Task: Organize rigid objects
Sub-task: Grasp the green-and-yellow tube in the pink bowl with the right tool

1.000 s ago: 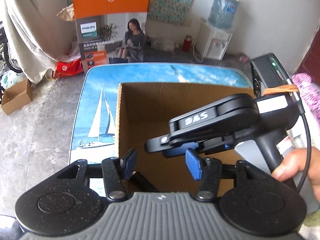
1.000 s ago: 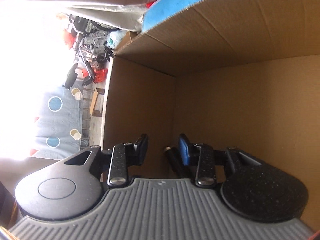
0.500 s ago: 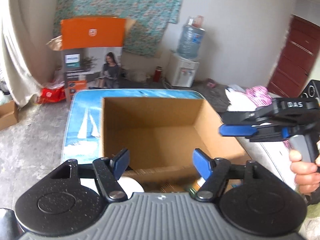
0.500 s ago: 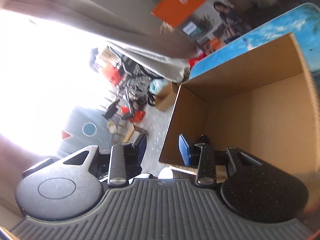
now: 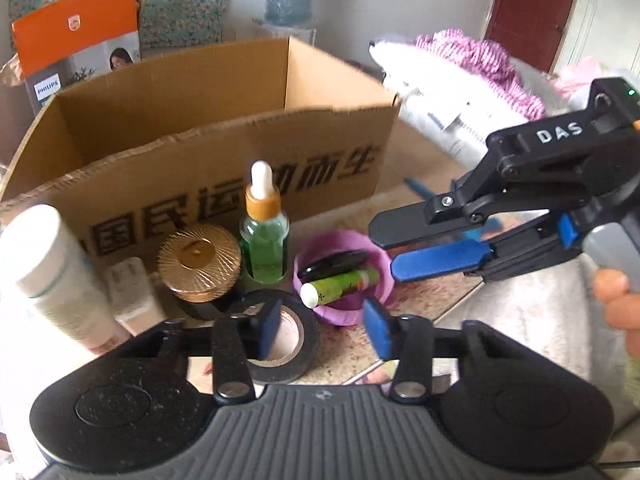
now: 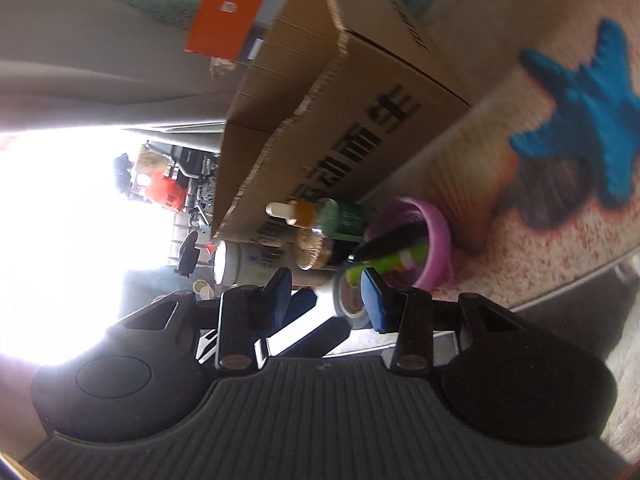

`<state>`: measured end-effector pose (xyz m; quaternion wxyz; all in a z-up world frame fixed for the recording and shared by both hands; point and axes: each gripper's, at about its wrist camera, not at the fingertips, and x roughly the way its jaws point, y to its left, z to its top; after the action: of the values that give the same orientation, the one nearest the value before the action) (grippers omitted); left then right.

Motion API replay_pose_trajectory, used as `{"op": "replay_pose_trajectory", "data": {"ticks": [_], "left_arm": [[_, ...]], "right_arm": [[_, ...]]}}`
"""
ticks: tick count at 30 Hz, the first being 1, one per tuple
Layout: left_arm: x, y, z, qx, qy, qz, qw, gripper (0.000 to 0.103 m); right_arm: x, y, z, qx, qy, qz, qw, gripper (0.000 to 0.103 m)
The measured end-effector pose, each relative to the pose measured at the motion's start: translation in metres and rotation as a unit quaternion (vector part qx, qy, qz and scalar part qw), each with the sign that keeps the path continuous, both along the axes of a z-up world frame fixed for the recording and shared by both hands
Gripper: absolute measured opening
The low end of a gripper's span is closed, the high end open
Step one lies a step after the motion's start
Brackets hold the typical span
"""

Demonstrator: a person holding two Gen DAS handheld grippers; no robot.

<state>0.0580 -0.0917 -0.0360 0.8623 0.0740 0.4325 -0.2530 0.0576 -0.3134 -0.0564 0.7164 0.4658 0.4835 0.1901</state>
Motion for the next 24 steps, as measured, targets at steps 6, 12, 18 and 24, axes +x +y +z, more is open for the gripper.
{"op": "replay_pose_trajectory", "data": {"ticks": [6, 12, 18, 24], "left_arm": [[0.010, 0.002, -0.009, -0.018, 0.009, 0.010, 0.9997, 0.025], [-0.001, 0.003, -0.002, -0.042, -0.002, -0.024, 0.9988, 0.024], [-0.010, -0.005, -0.001, -0.036, -0.004, -0.049, 0.9981, 0.024], [0.002, -0.009, -0.007, -0.043, 0.028, -0.040, 0.9979, 0.024]], "right_arm": [[0.010, 0.007, -0.011, 0.006, 0.027, -0.004, 1.000, 0.037], [0.012, 0.008, -0.014, -0.006, 0.036, -0.002, 0.999, 0.036], [0.013, 0.009, -0.013, -0.030, 0.045, 0.004, 0.999, 0.032], [0.016, 0.006, -0.011, -0.047, 0.053, 0.011, 0.997, 0.025]]}}
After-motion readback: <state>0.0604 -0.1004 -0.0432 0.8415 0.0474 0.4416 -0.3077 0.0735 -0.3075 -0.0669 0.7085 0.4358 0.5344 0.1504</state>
